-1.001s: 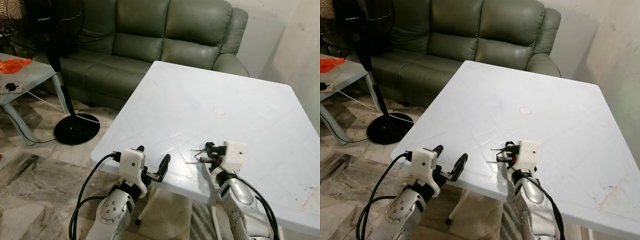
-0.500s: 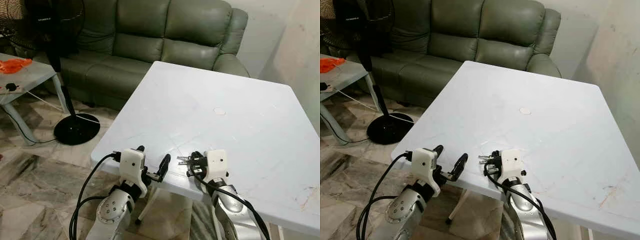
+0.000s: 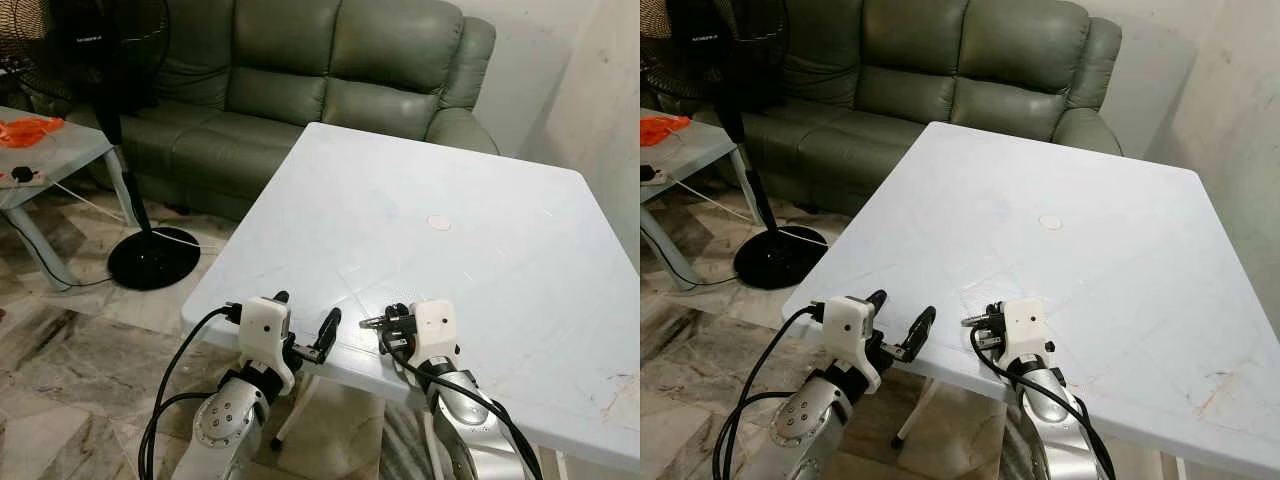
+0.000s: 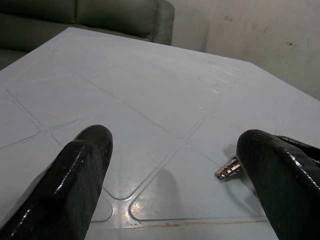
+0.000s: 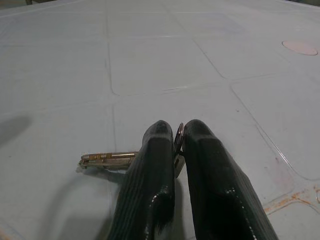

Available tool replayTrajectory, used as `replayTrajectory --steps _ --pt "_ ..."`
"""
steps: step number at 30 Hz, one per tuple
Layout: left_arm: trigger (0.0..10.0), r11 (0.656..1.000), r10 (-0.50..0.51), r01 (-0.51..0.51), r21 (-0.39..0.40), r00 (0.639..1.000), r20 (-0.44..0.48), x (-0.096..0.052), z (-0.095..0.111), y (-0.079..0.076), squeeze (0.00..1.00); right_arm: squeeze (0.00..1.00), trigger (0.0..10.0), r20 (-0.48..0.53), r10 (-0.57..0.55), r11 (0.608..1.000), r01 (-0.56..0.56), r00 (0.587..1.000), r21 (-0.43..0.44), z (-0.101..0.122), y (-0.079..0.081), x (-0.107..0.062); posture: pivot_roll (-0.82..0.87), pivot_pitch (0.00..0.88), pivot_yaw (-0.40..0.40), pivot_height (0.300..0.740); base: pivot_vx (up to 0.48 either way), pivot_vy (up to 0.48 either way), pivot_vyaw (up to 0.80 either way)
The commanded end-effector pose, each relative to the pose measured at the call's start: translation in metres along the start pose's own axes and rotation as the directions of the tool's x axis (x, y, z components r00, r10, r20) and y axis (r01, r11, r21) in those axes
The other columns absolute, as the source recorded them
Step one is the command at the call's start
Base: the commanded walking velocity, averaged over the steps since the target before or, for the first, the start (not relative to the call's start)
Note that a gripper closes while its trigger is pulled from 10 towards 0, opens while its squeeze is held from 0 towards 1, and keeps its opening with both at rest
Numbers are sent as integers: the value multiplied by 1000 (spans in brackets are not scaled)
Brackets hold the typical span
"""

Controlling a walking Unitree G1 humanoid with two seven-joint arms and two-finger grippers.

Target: Hang keys on a hook

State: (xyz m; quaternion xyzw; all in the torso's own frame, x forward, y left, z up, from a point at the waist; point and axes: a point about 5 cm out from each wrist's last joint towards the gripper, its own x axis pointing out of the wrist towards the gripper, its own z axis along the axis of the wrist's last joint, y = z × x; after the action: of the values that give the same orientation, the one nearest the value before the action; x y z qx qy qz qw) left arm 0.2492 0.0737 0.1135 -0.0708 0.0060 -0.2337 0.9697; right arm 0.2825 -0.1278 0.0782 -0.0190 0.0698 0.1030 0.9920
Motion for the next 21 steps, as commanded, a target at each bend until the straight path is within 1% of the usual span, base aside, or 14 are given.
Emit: replayTrajectory --steps 1,3,4,5,6,8,10,16,19,20,21 --pt "10000 1000 3 -3 -9 1000 17 0 5 -2 0 0 10000 -29 -24 1000 24 999 -3 -6 -4 -2 65 46 -76 740 0 0 0" --pt "10000 1000 3 -3 -8 1000 17 0 5 -2 0 0 10000 -18 -26 999 27 999 29 -6 -4 -3 65 46 -76 740 0 0 0" --pt "10000 1000 2 -2 -9 1000 17 0 5 -2 0 0 3216 -17 -26 999 26 1000 32 -5 -5 -3 65 46 -75 740 0 0 0" --pt "10000 1000 3 -2 -9 1000 17 0 5 -2 0 0 1137 -17 -26 999 26 1000 28 -5 -5 -3 65 46 -75 740 0 0 0" --pt "10000 1000 2 -2 -9 1000 18 0 5 -2 0 0 0 -20 -47 999 48 999 25 -5 -6 -4 65 46 -75 740 0 0 0" --pt "10000 1000 3 -3 -10 1000 18 0 5 -2 0 0 0 -8 -32 999 32 999 37 -3 -5 -4 64 48 -76 740 0 0 0" --pt "10000 1000 3 -2 -9 1000 18 0 5 -2 0 0 0 -14 -40 999 40 999 30 -4 -6 -4 64 48 -76 740 0 0 0" --pt "10000 1000 9 -9 -11 1000 17 1 5 0 0 0 0 3 -25 998 24 1000 61 -2 -5 -4 64 47 -75 740 0 0 0" --pt "10000 1000 19 -19 -20 1000 21 3 6 2 0 0 0 85 4 996 -12 996 91 8 -4 -4 64 44 -75 740 0 0 0" --pt "10000 999 31 -30 -31 999 30 3 8 4 0 0 0 120 0 991 -16 993 136 13 -6 -5 64 44 -75 740 0 0 0" --pt "10000 997 61 -58 -49 997 55 5 15 11 0 0 1137 215 5 968 -58 976 242 29 -8 -7 65 40 -74 740 0 0 0"
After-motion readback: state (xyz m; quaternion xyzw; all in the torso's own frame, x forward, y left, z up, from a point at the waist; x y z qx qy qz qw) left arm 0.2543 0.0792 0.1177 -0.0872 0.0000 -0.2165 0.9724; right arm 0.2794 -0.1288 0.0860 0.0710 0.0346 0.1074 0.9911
